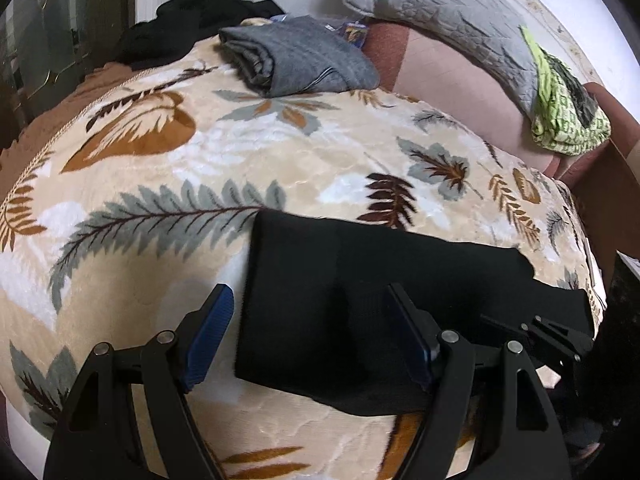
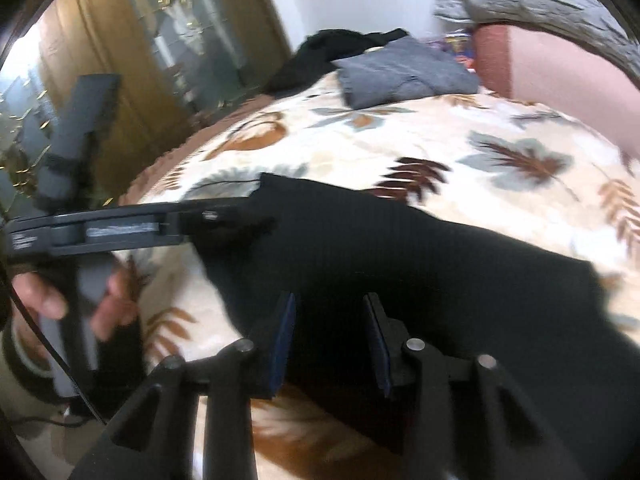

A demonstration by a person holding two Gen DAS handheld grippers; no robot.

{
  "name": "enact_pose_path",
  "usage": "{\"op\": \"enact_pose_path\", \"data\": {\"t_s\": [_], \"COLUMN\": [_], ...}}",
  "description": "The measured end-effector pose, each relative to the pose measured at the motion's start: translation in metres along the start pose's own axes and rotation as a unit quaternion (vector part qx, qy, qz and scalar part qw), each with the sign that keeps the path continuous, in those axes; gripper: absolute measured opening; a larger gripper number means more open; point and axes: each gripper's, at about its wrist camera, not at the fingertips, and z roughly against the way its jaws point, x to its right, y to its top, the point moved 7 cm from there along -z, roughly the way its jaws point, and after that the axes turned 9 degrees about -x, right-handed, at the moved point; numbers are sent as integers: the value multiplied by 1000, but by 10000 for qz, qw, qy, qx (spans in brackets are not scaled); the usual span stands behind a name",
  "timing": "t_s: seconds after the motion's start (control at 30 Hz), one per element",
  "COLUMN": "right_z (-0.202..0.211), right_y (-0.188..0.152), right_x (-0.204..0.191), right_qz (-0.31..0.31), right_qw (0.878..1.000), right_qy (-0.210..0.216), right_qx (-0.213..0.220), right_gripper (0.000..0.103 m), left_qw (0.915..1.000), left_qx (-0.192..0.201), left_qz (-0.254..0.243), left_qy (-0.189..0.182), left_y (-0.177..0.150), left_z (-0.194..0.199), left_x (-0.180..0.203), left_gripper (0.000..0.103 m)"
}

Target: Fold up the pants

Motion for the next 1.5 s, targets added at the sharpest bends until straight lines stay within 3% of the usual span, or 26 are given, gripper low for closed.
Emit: {"op": "enact_pose_path", "data": {"t_s": [0.13, 0.27, 0.47, 0.53, 0.6, 0.63, 0.77, 0.93, 1.1, 1.33, 1.5], "right_z": [20, 45, 50, 34, 22, 19, 28, 14, 49, 79, 79], "right_y": [1, 0, 1, 2, 1, 2, -1, -7, -5, -32, -62], "right_x": [34, 85, 141, 146, 148, 149, 156, 158, 146, 134, 135], "right_qz": [-346, -875, -1745, -1734, -1736, -1726, -1919, -1876, -1775, -1621, -1748], "right_qw": [9987, 9915, 9809, 9820, 9818, 9815, 9776, 9774, 9780, 9804, 9783], "right_qy": [-298, -830, -686, -711, -761, -815, -770, -944, -955, -960, -1039], "right_qx": [242, 486, 521, 234, 116, 130, 390, 231, 544, 584, 384], "right_gripper": [42, 50, 50, 49, 31, 9, 9, 9, 21, 25, 27], "left_qw": [9997, 9996, 9995, 9994, 9991, 9989, 9990, 9989, 9993, 9999, 9996], "left_qx": [14, 8, -91, -52, -46, -42, -29, -15, -43, -20, 51], "left_qz": [-48, -268, -296, -344, -408, -447, -440, -443, -305, -120, -258], "left_qy": [-247, -100, 12, 72, 130, 161, 80, 139, 189, -101, 128], "left_y": [0, -3, -11, -12, -13, -14, -17, -19, -18, -16, -22], "left_z": [1, -9, -26, -27, -29, -30, -30, -36, -30, -16, -13], "left_x": [14, 26, 25, 25, 26, 26, 22, 18, 19, 37, 53], "left_gripper": [77, 77, 77, 77, 77, 77, 79, 85, 85, 85, 85]}}
